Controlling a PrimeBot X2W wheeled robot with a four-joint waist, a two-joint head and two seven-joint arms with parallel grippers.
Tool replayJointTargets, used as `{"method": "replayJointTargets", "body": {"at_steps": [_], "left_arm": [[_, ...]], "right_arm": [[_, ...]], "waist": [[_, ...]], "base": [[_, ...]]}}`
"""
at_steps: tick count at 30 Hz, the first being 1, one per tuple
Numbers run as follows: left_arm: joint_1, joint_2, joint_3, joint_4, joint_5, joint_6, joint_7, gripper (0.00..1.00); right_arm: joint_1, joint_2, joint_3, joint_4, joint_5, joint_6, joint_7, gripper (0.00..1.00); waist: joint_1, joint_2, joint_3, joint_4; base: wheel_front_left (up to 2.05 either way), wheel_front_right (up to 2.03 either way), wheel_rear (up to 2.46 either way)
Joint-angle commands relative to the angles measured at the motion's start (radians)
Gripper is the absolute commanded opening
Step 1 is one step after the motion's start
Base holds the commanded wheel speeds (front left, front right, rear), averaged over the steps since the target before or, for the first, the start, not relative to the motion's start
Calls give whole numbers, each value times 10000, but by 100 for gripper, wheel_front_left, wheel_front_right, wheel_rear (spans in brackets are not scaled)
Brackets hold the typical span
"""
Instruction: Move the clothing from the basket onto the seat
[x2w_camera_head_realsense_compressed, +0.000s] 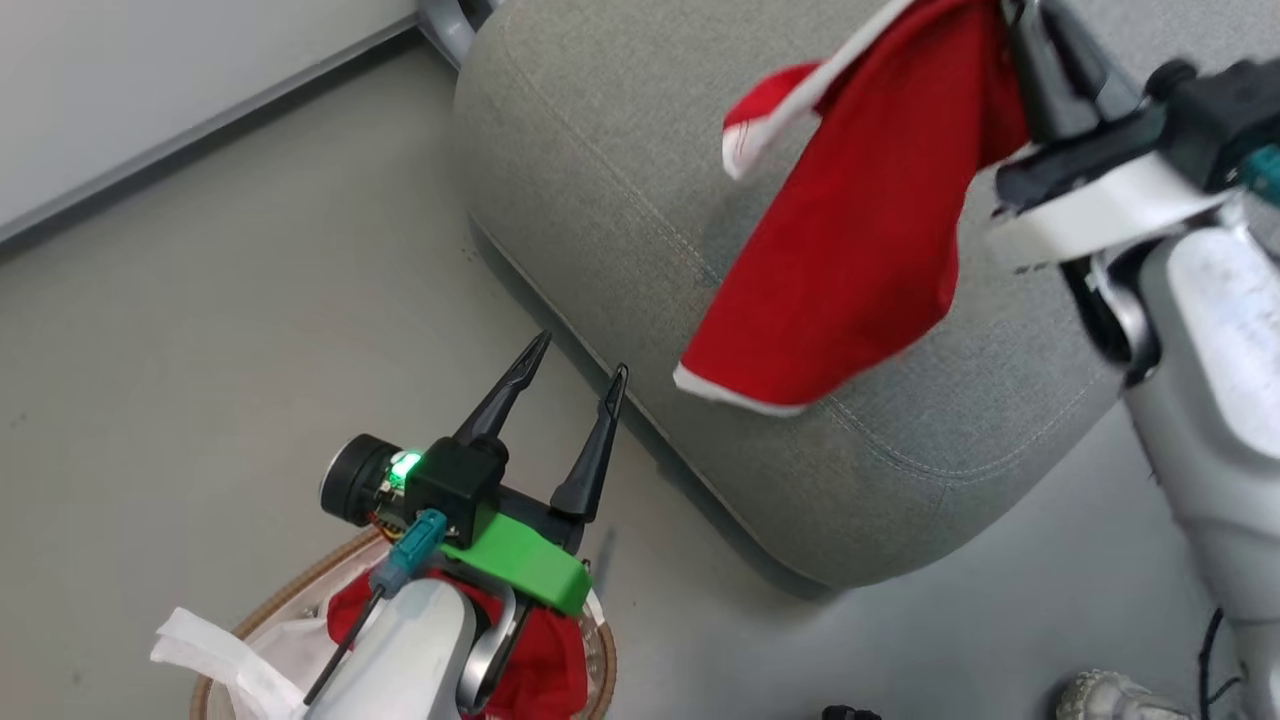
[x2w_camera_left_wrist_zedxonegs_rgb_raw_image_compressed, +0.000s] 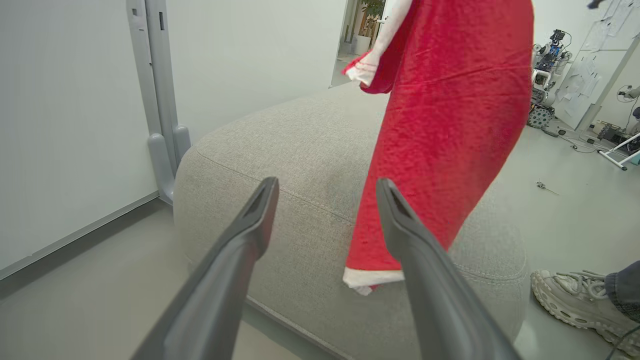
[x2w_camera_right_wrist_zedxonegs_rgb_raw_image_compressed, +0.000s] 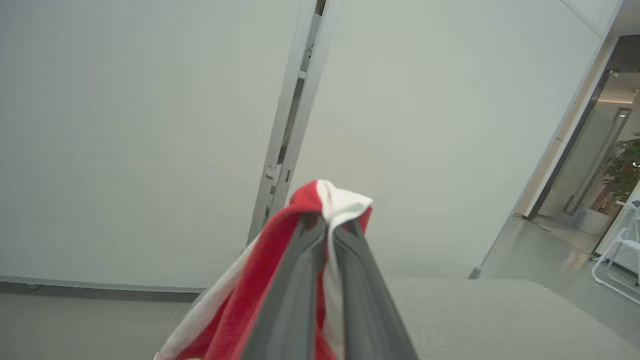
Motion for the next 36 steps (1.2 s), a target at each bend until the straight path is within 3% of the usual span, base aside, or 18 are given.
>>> {"method": "replayJointTargets", "body": {"at_steps": [1, 11, 18, 19, 20, 27, 36], "left_arm": [[-222, 166, 38, -15, 47, -21, 7, 100], [-657, 339, -144, 73, 96, -22, 7, 100], [-792, 252, -84, 256, 44, -22, 7, 100], [-778, 250, -59, 295, 48, -22, 7, 100], [-763, 249, -7, 324, 39, -22, 7, 100], [-408, 151, 517, 560, 153, -22, 7, 100], [425, -213, 1841, 571, 335, -20, 7, 100]], "right_arm": [[-390, -109, -126, 84, -125, -10, -44, 0], [-2515, -999, -1428, 1623, -1231, -10, -30, 0], [-1533, -554, -2143, 3895, -1909, -12, -24, 2], [-1367, -489, -2208, 4340, -1936, -12, -24, 31], [-1267, -439, -2283, 4615, -1958, -12, -26, 100], [118, -8, -2996, 5228, -2061, -12, -24, 100], [2615, 439, -3397, 3604, -1530, -12, -24, 100]], "waist": [[0, 17, 691, 320], [0, 17, 1577, 1423], [0, 17, 1861, 1973], [0, 17, 1863, 2038], [0, 17, 1855, 2083], [0, 17, 1429, 2272], [0, 17, 146, 2649]], "base": [[0, 0, 0], [0, 0, 0], [0, 0, 0], [0, 0, 0], [0, 0, 0], [0, 0, 0], [0, 0, 0]]}}
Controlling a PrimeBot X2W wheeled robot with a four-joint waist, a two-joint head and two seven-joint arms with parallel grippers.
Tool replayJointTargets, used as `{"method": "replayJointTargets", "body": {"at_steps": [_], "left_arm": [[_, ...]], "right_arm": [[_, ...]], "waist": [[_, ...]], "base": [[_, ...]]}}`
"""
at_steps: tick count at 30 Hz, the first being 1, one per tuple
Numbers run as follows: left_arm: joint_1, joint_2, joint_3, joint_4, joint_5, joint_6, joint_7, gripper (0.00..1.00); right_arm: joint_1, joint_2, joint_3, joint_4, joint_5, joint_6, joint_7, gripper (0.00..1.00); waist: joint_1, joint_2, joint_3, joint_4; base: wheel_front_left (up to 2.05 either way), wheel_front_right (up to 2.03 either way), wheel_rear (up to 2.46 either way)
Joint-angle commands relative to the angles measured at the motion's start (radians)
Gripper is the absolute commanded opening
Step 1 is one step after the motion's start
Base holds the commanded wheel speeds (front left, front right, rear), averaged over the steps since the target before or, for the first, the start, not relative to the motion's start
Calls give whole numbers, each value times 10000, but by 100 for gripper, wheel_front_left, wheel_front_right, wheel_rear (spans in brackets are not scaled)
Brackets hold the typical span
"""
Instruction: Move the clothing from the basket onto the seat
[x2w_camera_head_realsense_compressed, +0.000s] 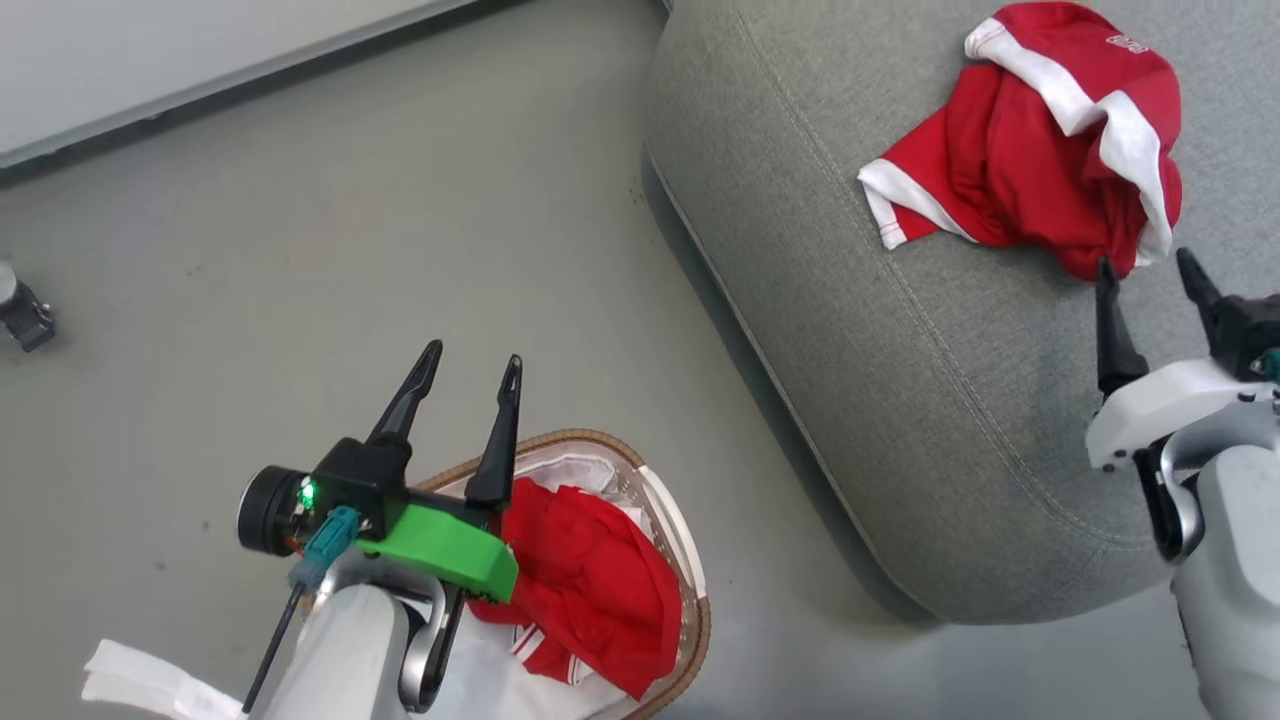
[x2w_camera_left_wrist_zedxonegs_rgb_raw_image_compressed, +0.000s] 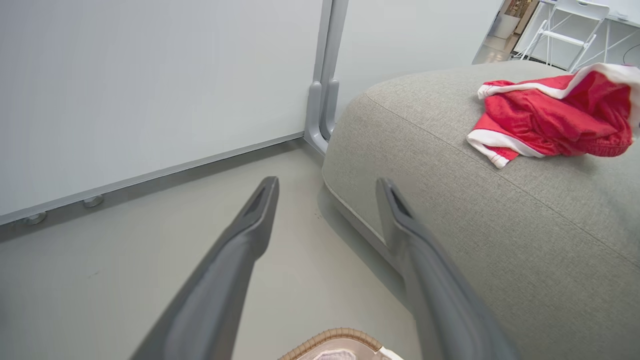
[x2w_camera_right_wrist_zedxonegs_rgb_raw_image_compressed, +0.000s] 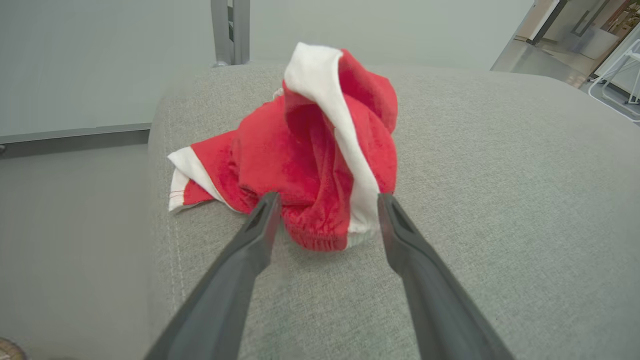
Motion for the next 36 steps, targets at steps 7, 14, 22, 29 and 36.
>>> {"method": "replayJointTargets", "body": {"at_steps": [7, 14, 22, 29, 36], "left_arm": [[960, -147, 1095, -215, 269, 84, 7, 100], [1663, -218, 2036, -299, 506, 422, 7, 100], [2369, -222, 2586, -67, 224, 826, 7, 100], [2884, -221, 2914, 246, 177, 959, 7, 100], [3053, -224, 2836, 335, -58, 868, 7, 100]], "right_arm": [[1231, 639, 854, -1251, 409, -14, -1, 100], [1846, 1243, 1410, -1573, 630, -14, -1, 100], [2496, 1467, 1507, -1500, 702, -14, -1, 100], [3018, 1516, 1573, -1364, 700, -14, -1, 100], [3068, 1474, 1700, -1284, 744, -14, -1, 100]], "waist": [[-1, 18, -1222, 951], [-1, 18, -1794, 1892], [-1, 18, -2463, 2732], [-1, 18, -2897, 2940], [-1, 18, -2886, 2823]], "base": [[0, 0, 0], [0, 0, 0], [0, 0, 0], [0, 0, 0], [0, 0, 0]]}}
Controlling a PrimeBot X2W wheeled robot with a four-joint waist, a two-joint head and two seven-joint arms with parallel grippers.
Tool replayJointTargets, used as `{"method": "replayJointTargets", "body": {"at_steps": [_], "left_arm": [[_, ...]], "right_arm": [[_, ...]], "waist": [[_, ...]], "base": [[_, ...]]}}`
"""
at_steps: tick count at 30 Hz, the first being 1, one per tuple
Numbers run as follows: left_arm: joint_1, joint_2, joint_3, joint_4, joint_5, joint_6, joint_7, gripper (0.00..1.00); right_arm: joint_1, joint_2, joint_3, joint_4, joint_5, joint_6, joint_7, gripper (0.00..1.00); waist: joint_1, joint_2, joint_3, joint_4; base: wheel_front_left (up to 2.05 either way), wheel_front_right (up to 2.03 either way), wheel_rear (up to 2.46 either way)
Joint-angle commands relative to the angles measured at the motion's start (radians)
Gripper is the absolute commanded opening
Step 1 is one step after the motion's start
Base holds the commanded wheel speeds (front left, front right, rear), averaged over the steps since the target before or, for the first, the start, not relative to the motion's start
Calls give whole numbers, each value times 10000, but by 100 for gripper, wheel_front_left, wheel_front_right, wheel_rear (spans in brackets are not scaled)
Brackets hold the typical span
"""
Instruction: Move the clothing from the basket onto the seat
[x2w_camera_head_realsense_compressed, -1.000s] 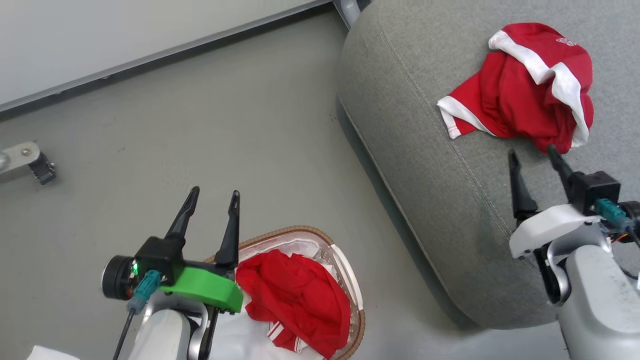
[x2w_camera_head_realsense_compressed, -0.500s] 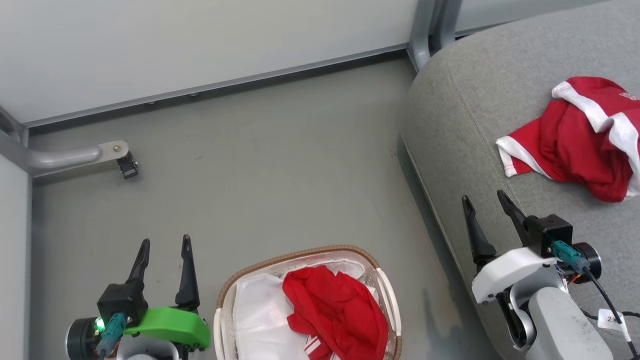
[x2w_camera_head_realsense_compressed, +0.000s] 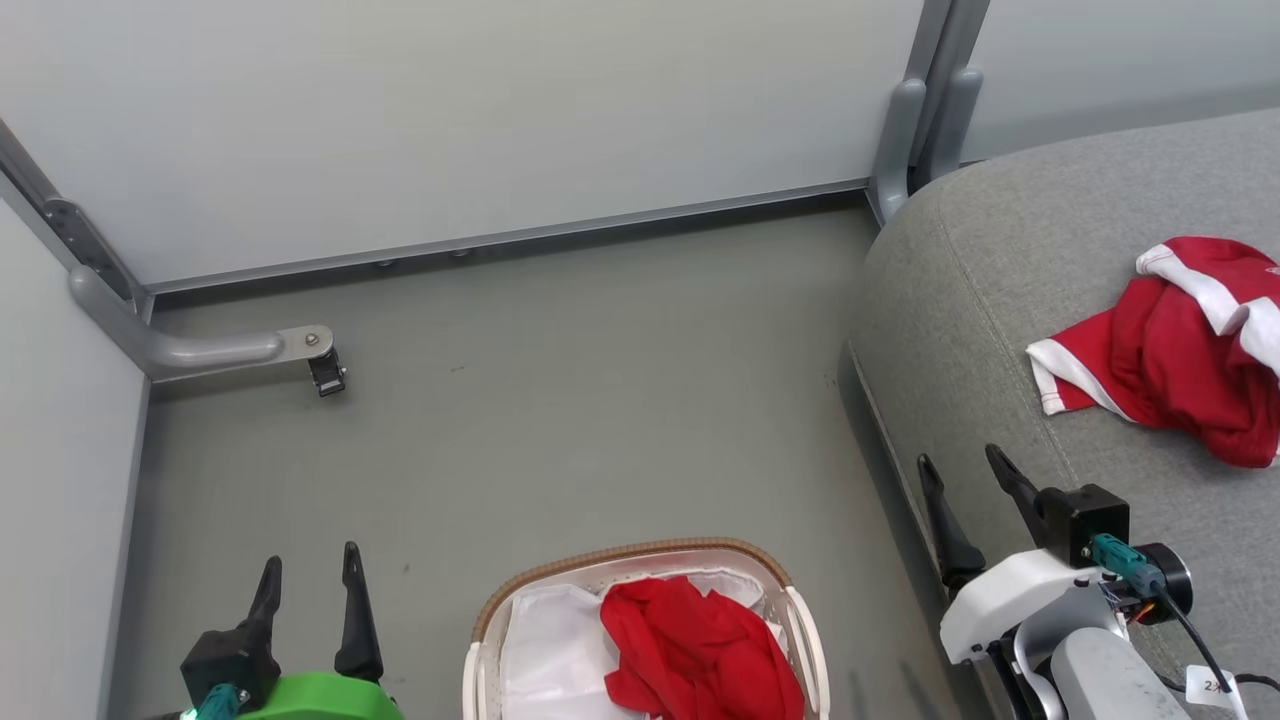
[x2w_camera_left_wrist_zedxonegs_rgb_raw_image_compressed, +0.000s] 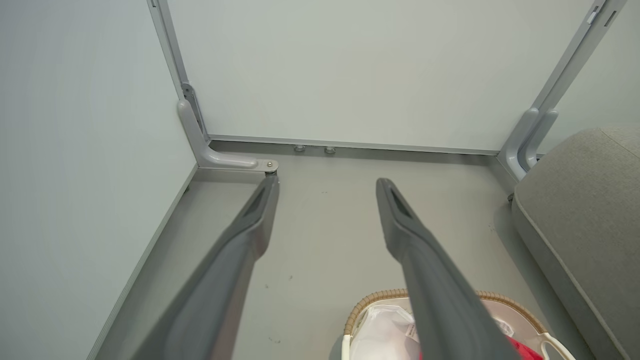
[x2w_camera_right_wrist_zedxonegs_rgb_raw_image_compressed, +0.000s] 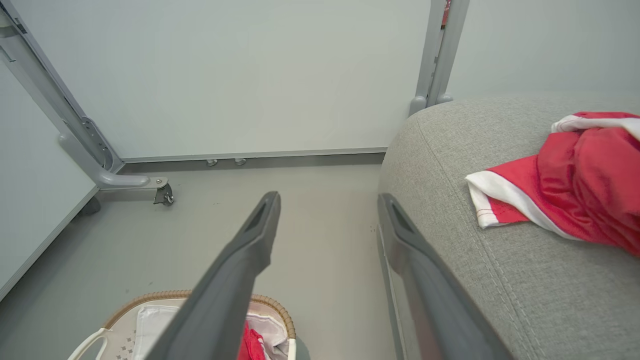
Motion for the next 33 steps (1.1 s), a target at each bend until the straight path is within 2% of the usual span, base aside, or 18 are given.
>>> {"method": "replayJointTargets", "body": {"at_steps": [1, 6, 12, 24, 33], "left_arm": [[63, 4, -122, -2, 35, -85, 7, 100], [-358, 7, -587, 160, -34, -261, 7, 100], [-1225, 13, -1735, 1001, -395, -496, 7, 100], [-4105, 34, -4374, 4092, -943, -863, 7, 100], [-5557, 40, -5946, 5826, -1506, -939, 7, 100]], "right_arm": [[7, -66, 32, -11, 41, -14, 1, 100], [-362, -135, 168, -179, 88, -14, 1, 100], [-1002, -254, 349, -691, 134, -14, 1, 100], [-2498, -182, 607, -2076, 351, -12, 1, 100], [-2819, 84, 818, -2659, 466, -14, 1, 100]], "waist": [[0, 18, 111, -101], [0, 18, 584, -395], [0, 18, 1705, -996], [0, 18, 4540, -2238], [0, 18, 5870, -3059]], "base": [[0, 0, 0], [0, 0, 0], [0, 0, 0], [0, 0, 0], [0, 0, 0]]}}
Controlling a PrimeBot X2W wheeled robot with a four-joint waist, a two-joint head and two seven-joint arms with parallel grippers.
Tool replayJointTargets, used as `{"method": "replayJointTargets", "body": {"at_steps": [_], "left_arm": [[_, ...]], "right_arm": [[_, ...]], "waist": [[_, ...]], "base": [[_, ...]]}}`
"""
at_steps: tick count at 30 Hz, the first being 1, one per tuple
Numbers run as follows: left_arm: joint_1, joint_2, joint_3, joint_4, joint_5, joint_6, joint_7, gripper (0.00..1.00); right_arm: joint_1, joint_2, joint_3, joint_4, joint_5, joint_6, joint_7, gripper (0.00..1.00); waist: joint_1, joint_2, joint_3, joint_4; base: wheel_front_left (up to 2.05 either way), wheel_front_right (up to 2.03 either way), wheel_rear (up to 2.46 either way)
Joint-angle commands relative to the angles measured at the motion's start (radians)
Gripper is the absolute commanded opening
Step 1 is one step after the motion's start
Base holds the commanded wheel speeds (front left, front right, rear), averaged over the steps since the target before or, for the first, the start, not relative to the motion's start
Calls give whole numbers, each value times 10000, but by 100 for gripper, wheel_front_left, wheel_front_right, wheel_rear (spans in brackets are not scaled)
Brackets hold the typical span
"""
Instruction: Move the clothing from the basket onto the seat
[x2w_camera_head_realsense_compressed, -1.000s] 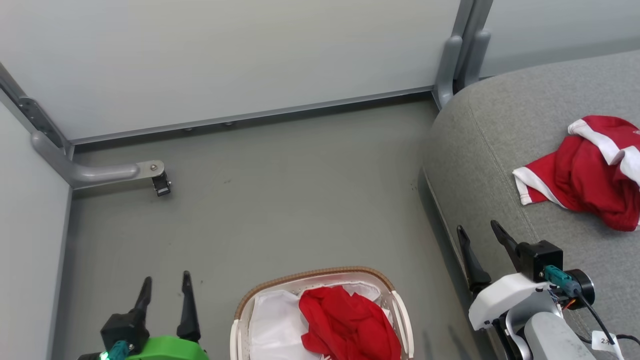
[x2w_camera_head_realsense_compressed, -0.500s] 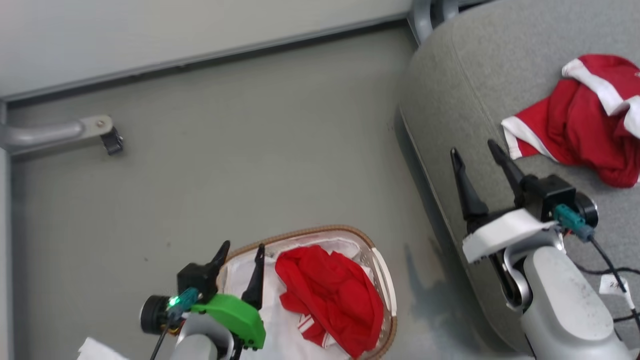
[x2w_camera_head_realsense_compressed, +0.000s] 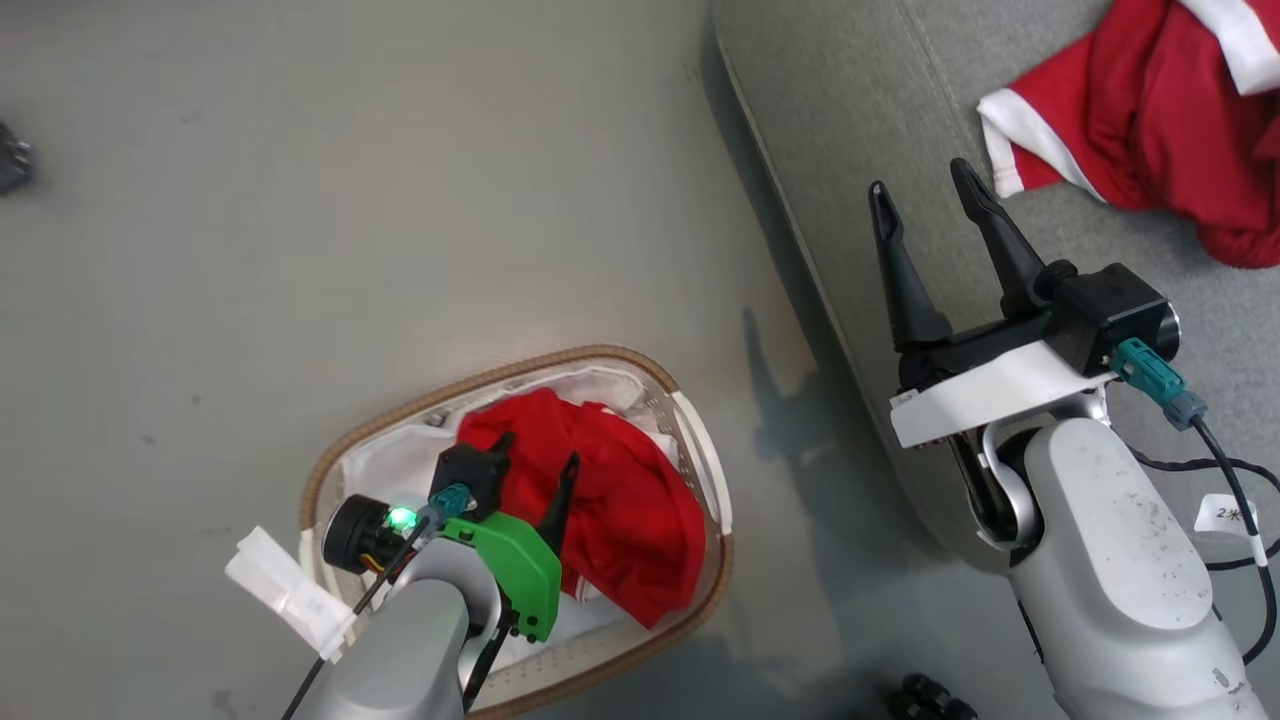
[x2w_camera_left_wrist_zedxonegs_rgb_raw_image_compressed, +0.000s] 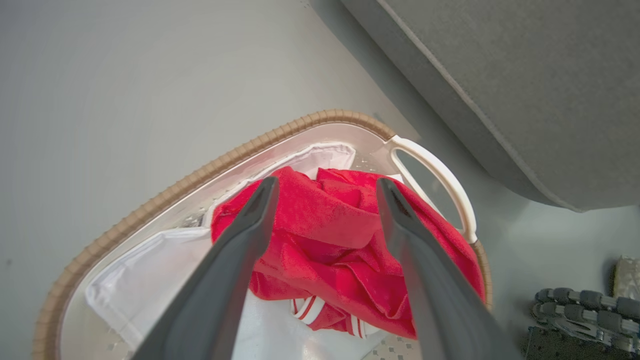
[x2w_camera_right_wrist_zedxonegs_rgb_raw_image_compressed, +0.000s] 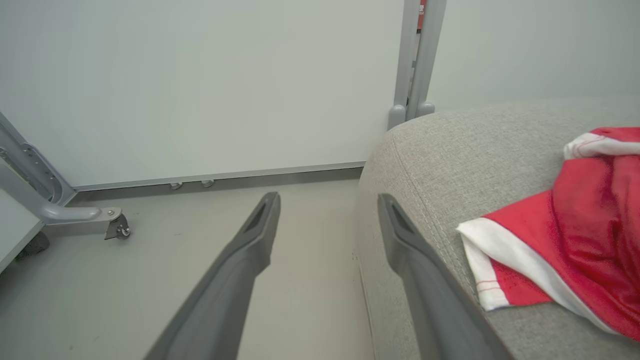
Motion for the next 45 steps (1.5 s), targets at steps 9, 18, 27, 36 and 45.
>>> {"method": "replayJointTargets", "body": {"at_steps": [9, 18, 27, 36, 45], "left_arm": [[-1319, 125, -1923, 1205, -500, -26, 7, 100], [-2071, 251, -2148, 2465, -637, -11, 7, 100], [-1589, 188, -1730, 1723, -808, -22, 7, 0], [-5, 171, -520, -740, -398, -14, 7, 0], [1914, 81, 793, -3394, 265, -23, 1, 0]], "right_arm": [[-316, 203, -106, -244, 66, -14, 1, 100], [-449, 270, -151, -237, 16, -14, 2, 100], [-317, 281, -195, 65, -14, -12, 2, 100], [253, 148, -159, 520, 68, -12, 2, 100], [1258, -88, -273, 952, 97, -14, 2, 100]], "waist": [[-1, 18, 2120, -1464], [-1, 18, 2455, -1563], [-1, 18, 1569, -978], [-1, 18, -381, 62], [-1, 18, -2212, 1142]], "base": [[0, 0, 0], [0, 0, 0], [0, 0, 0], [0, 0, 0], [0, 0, 0]]}}
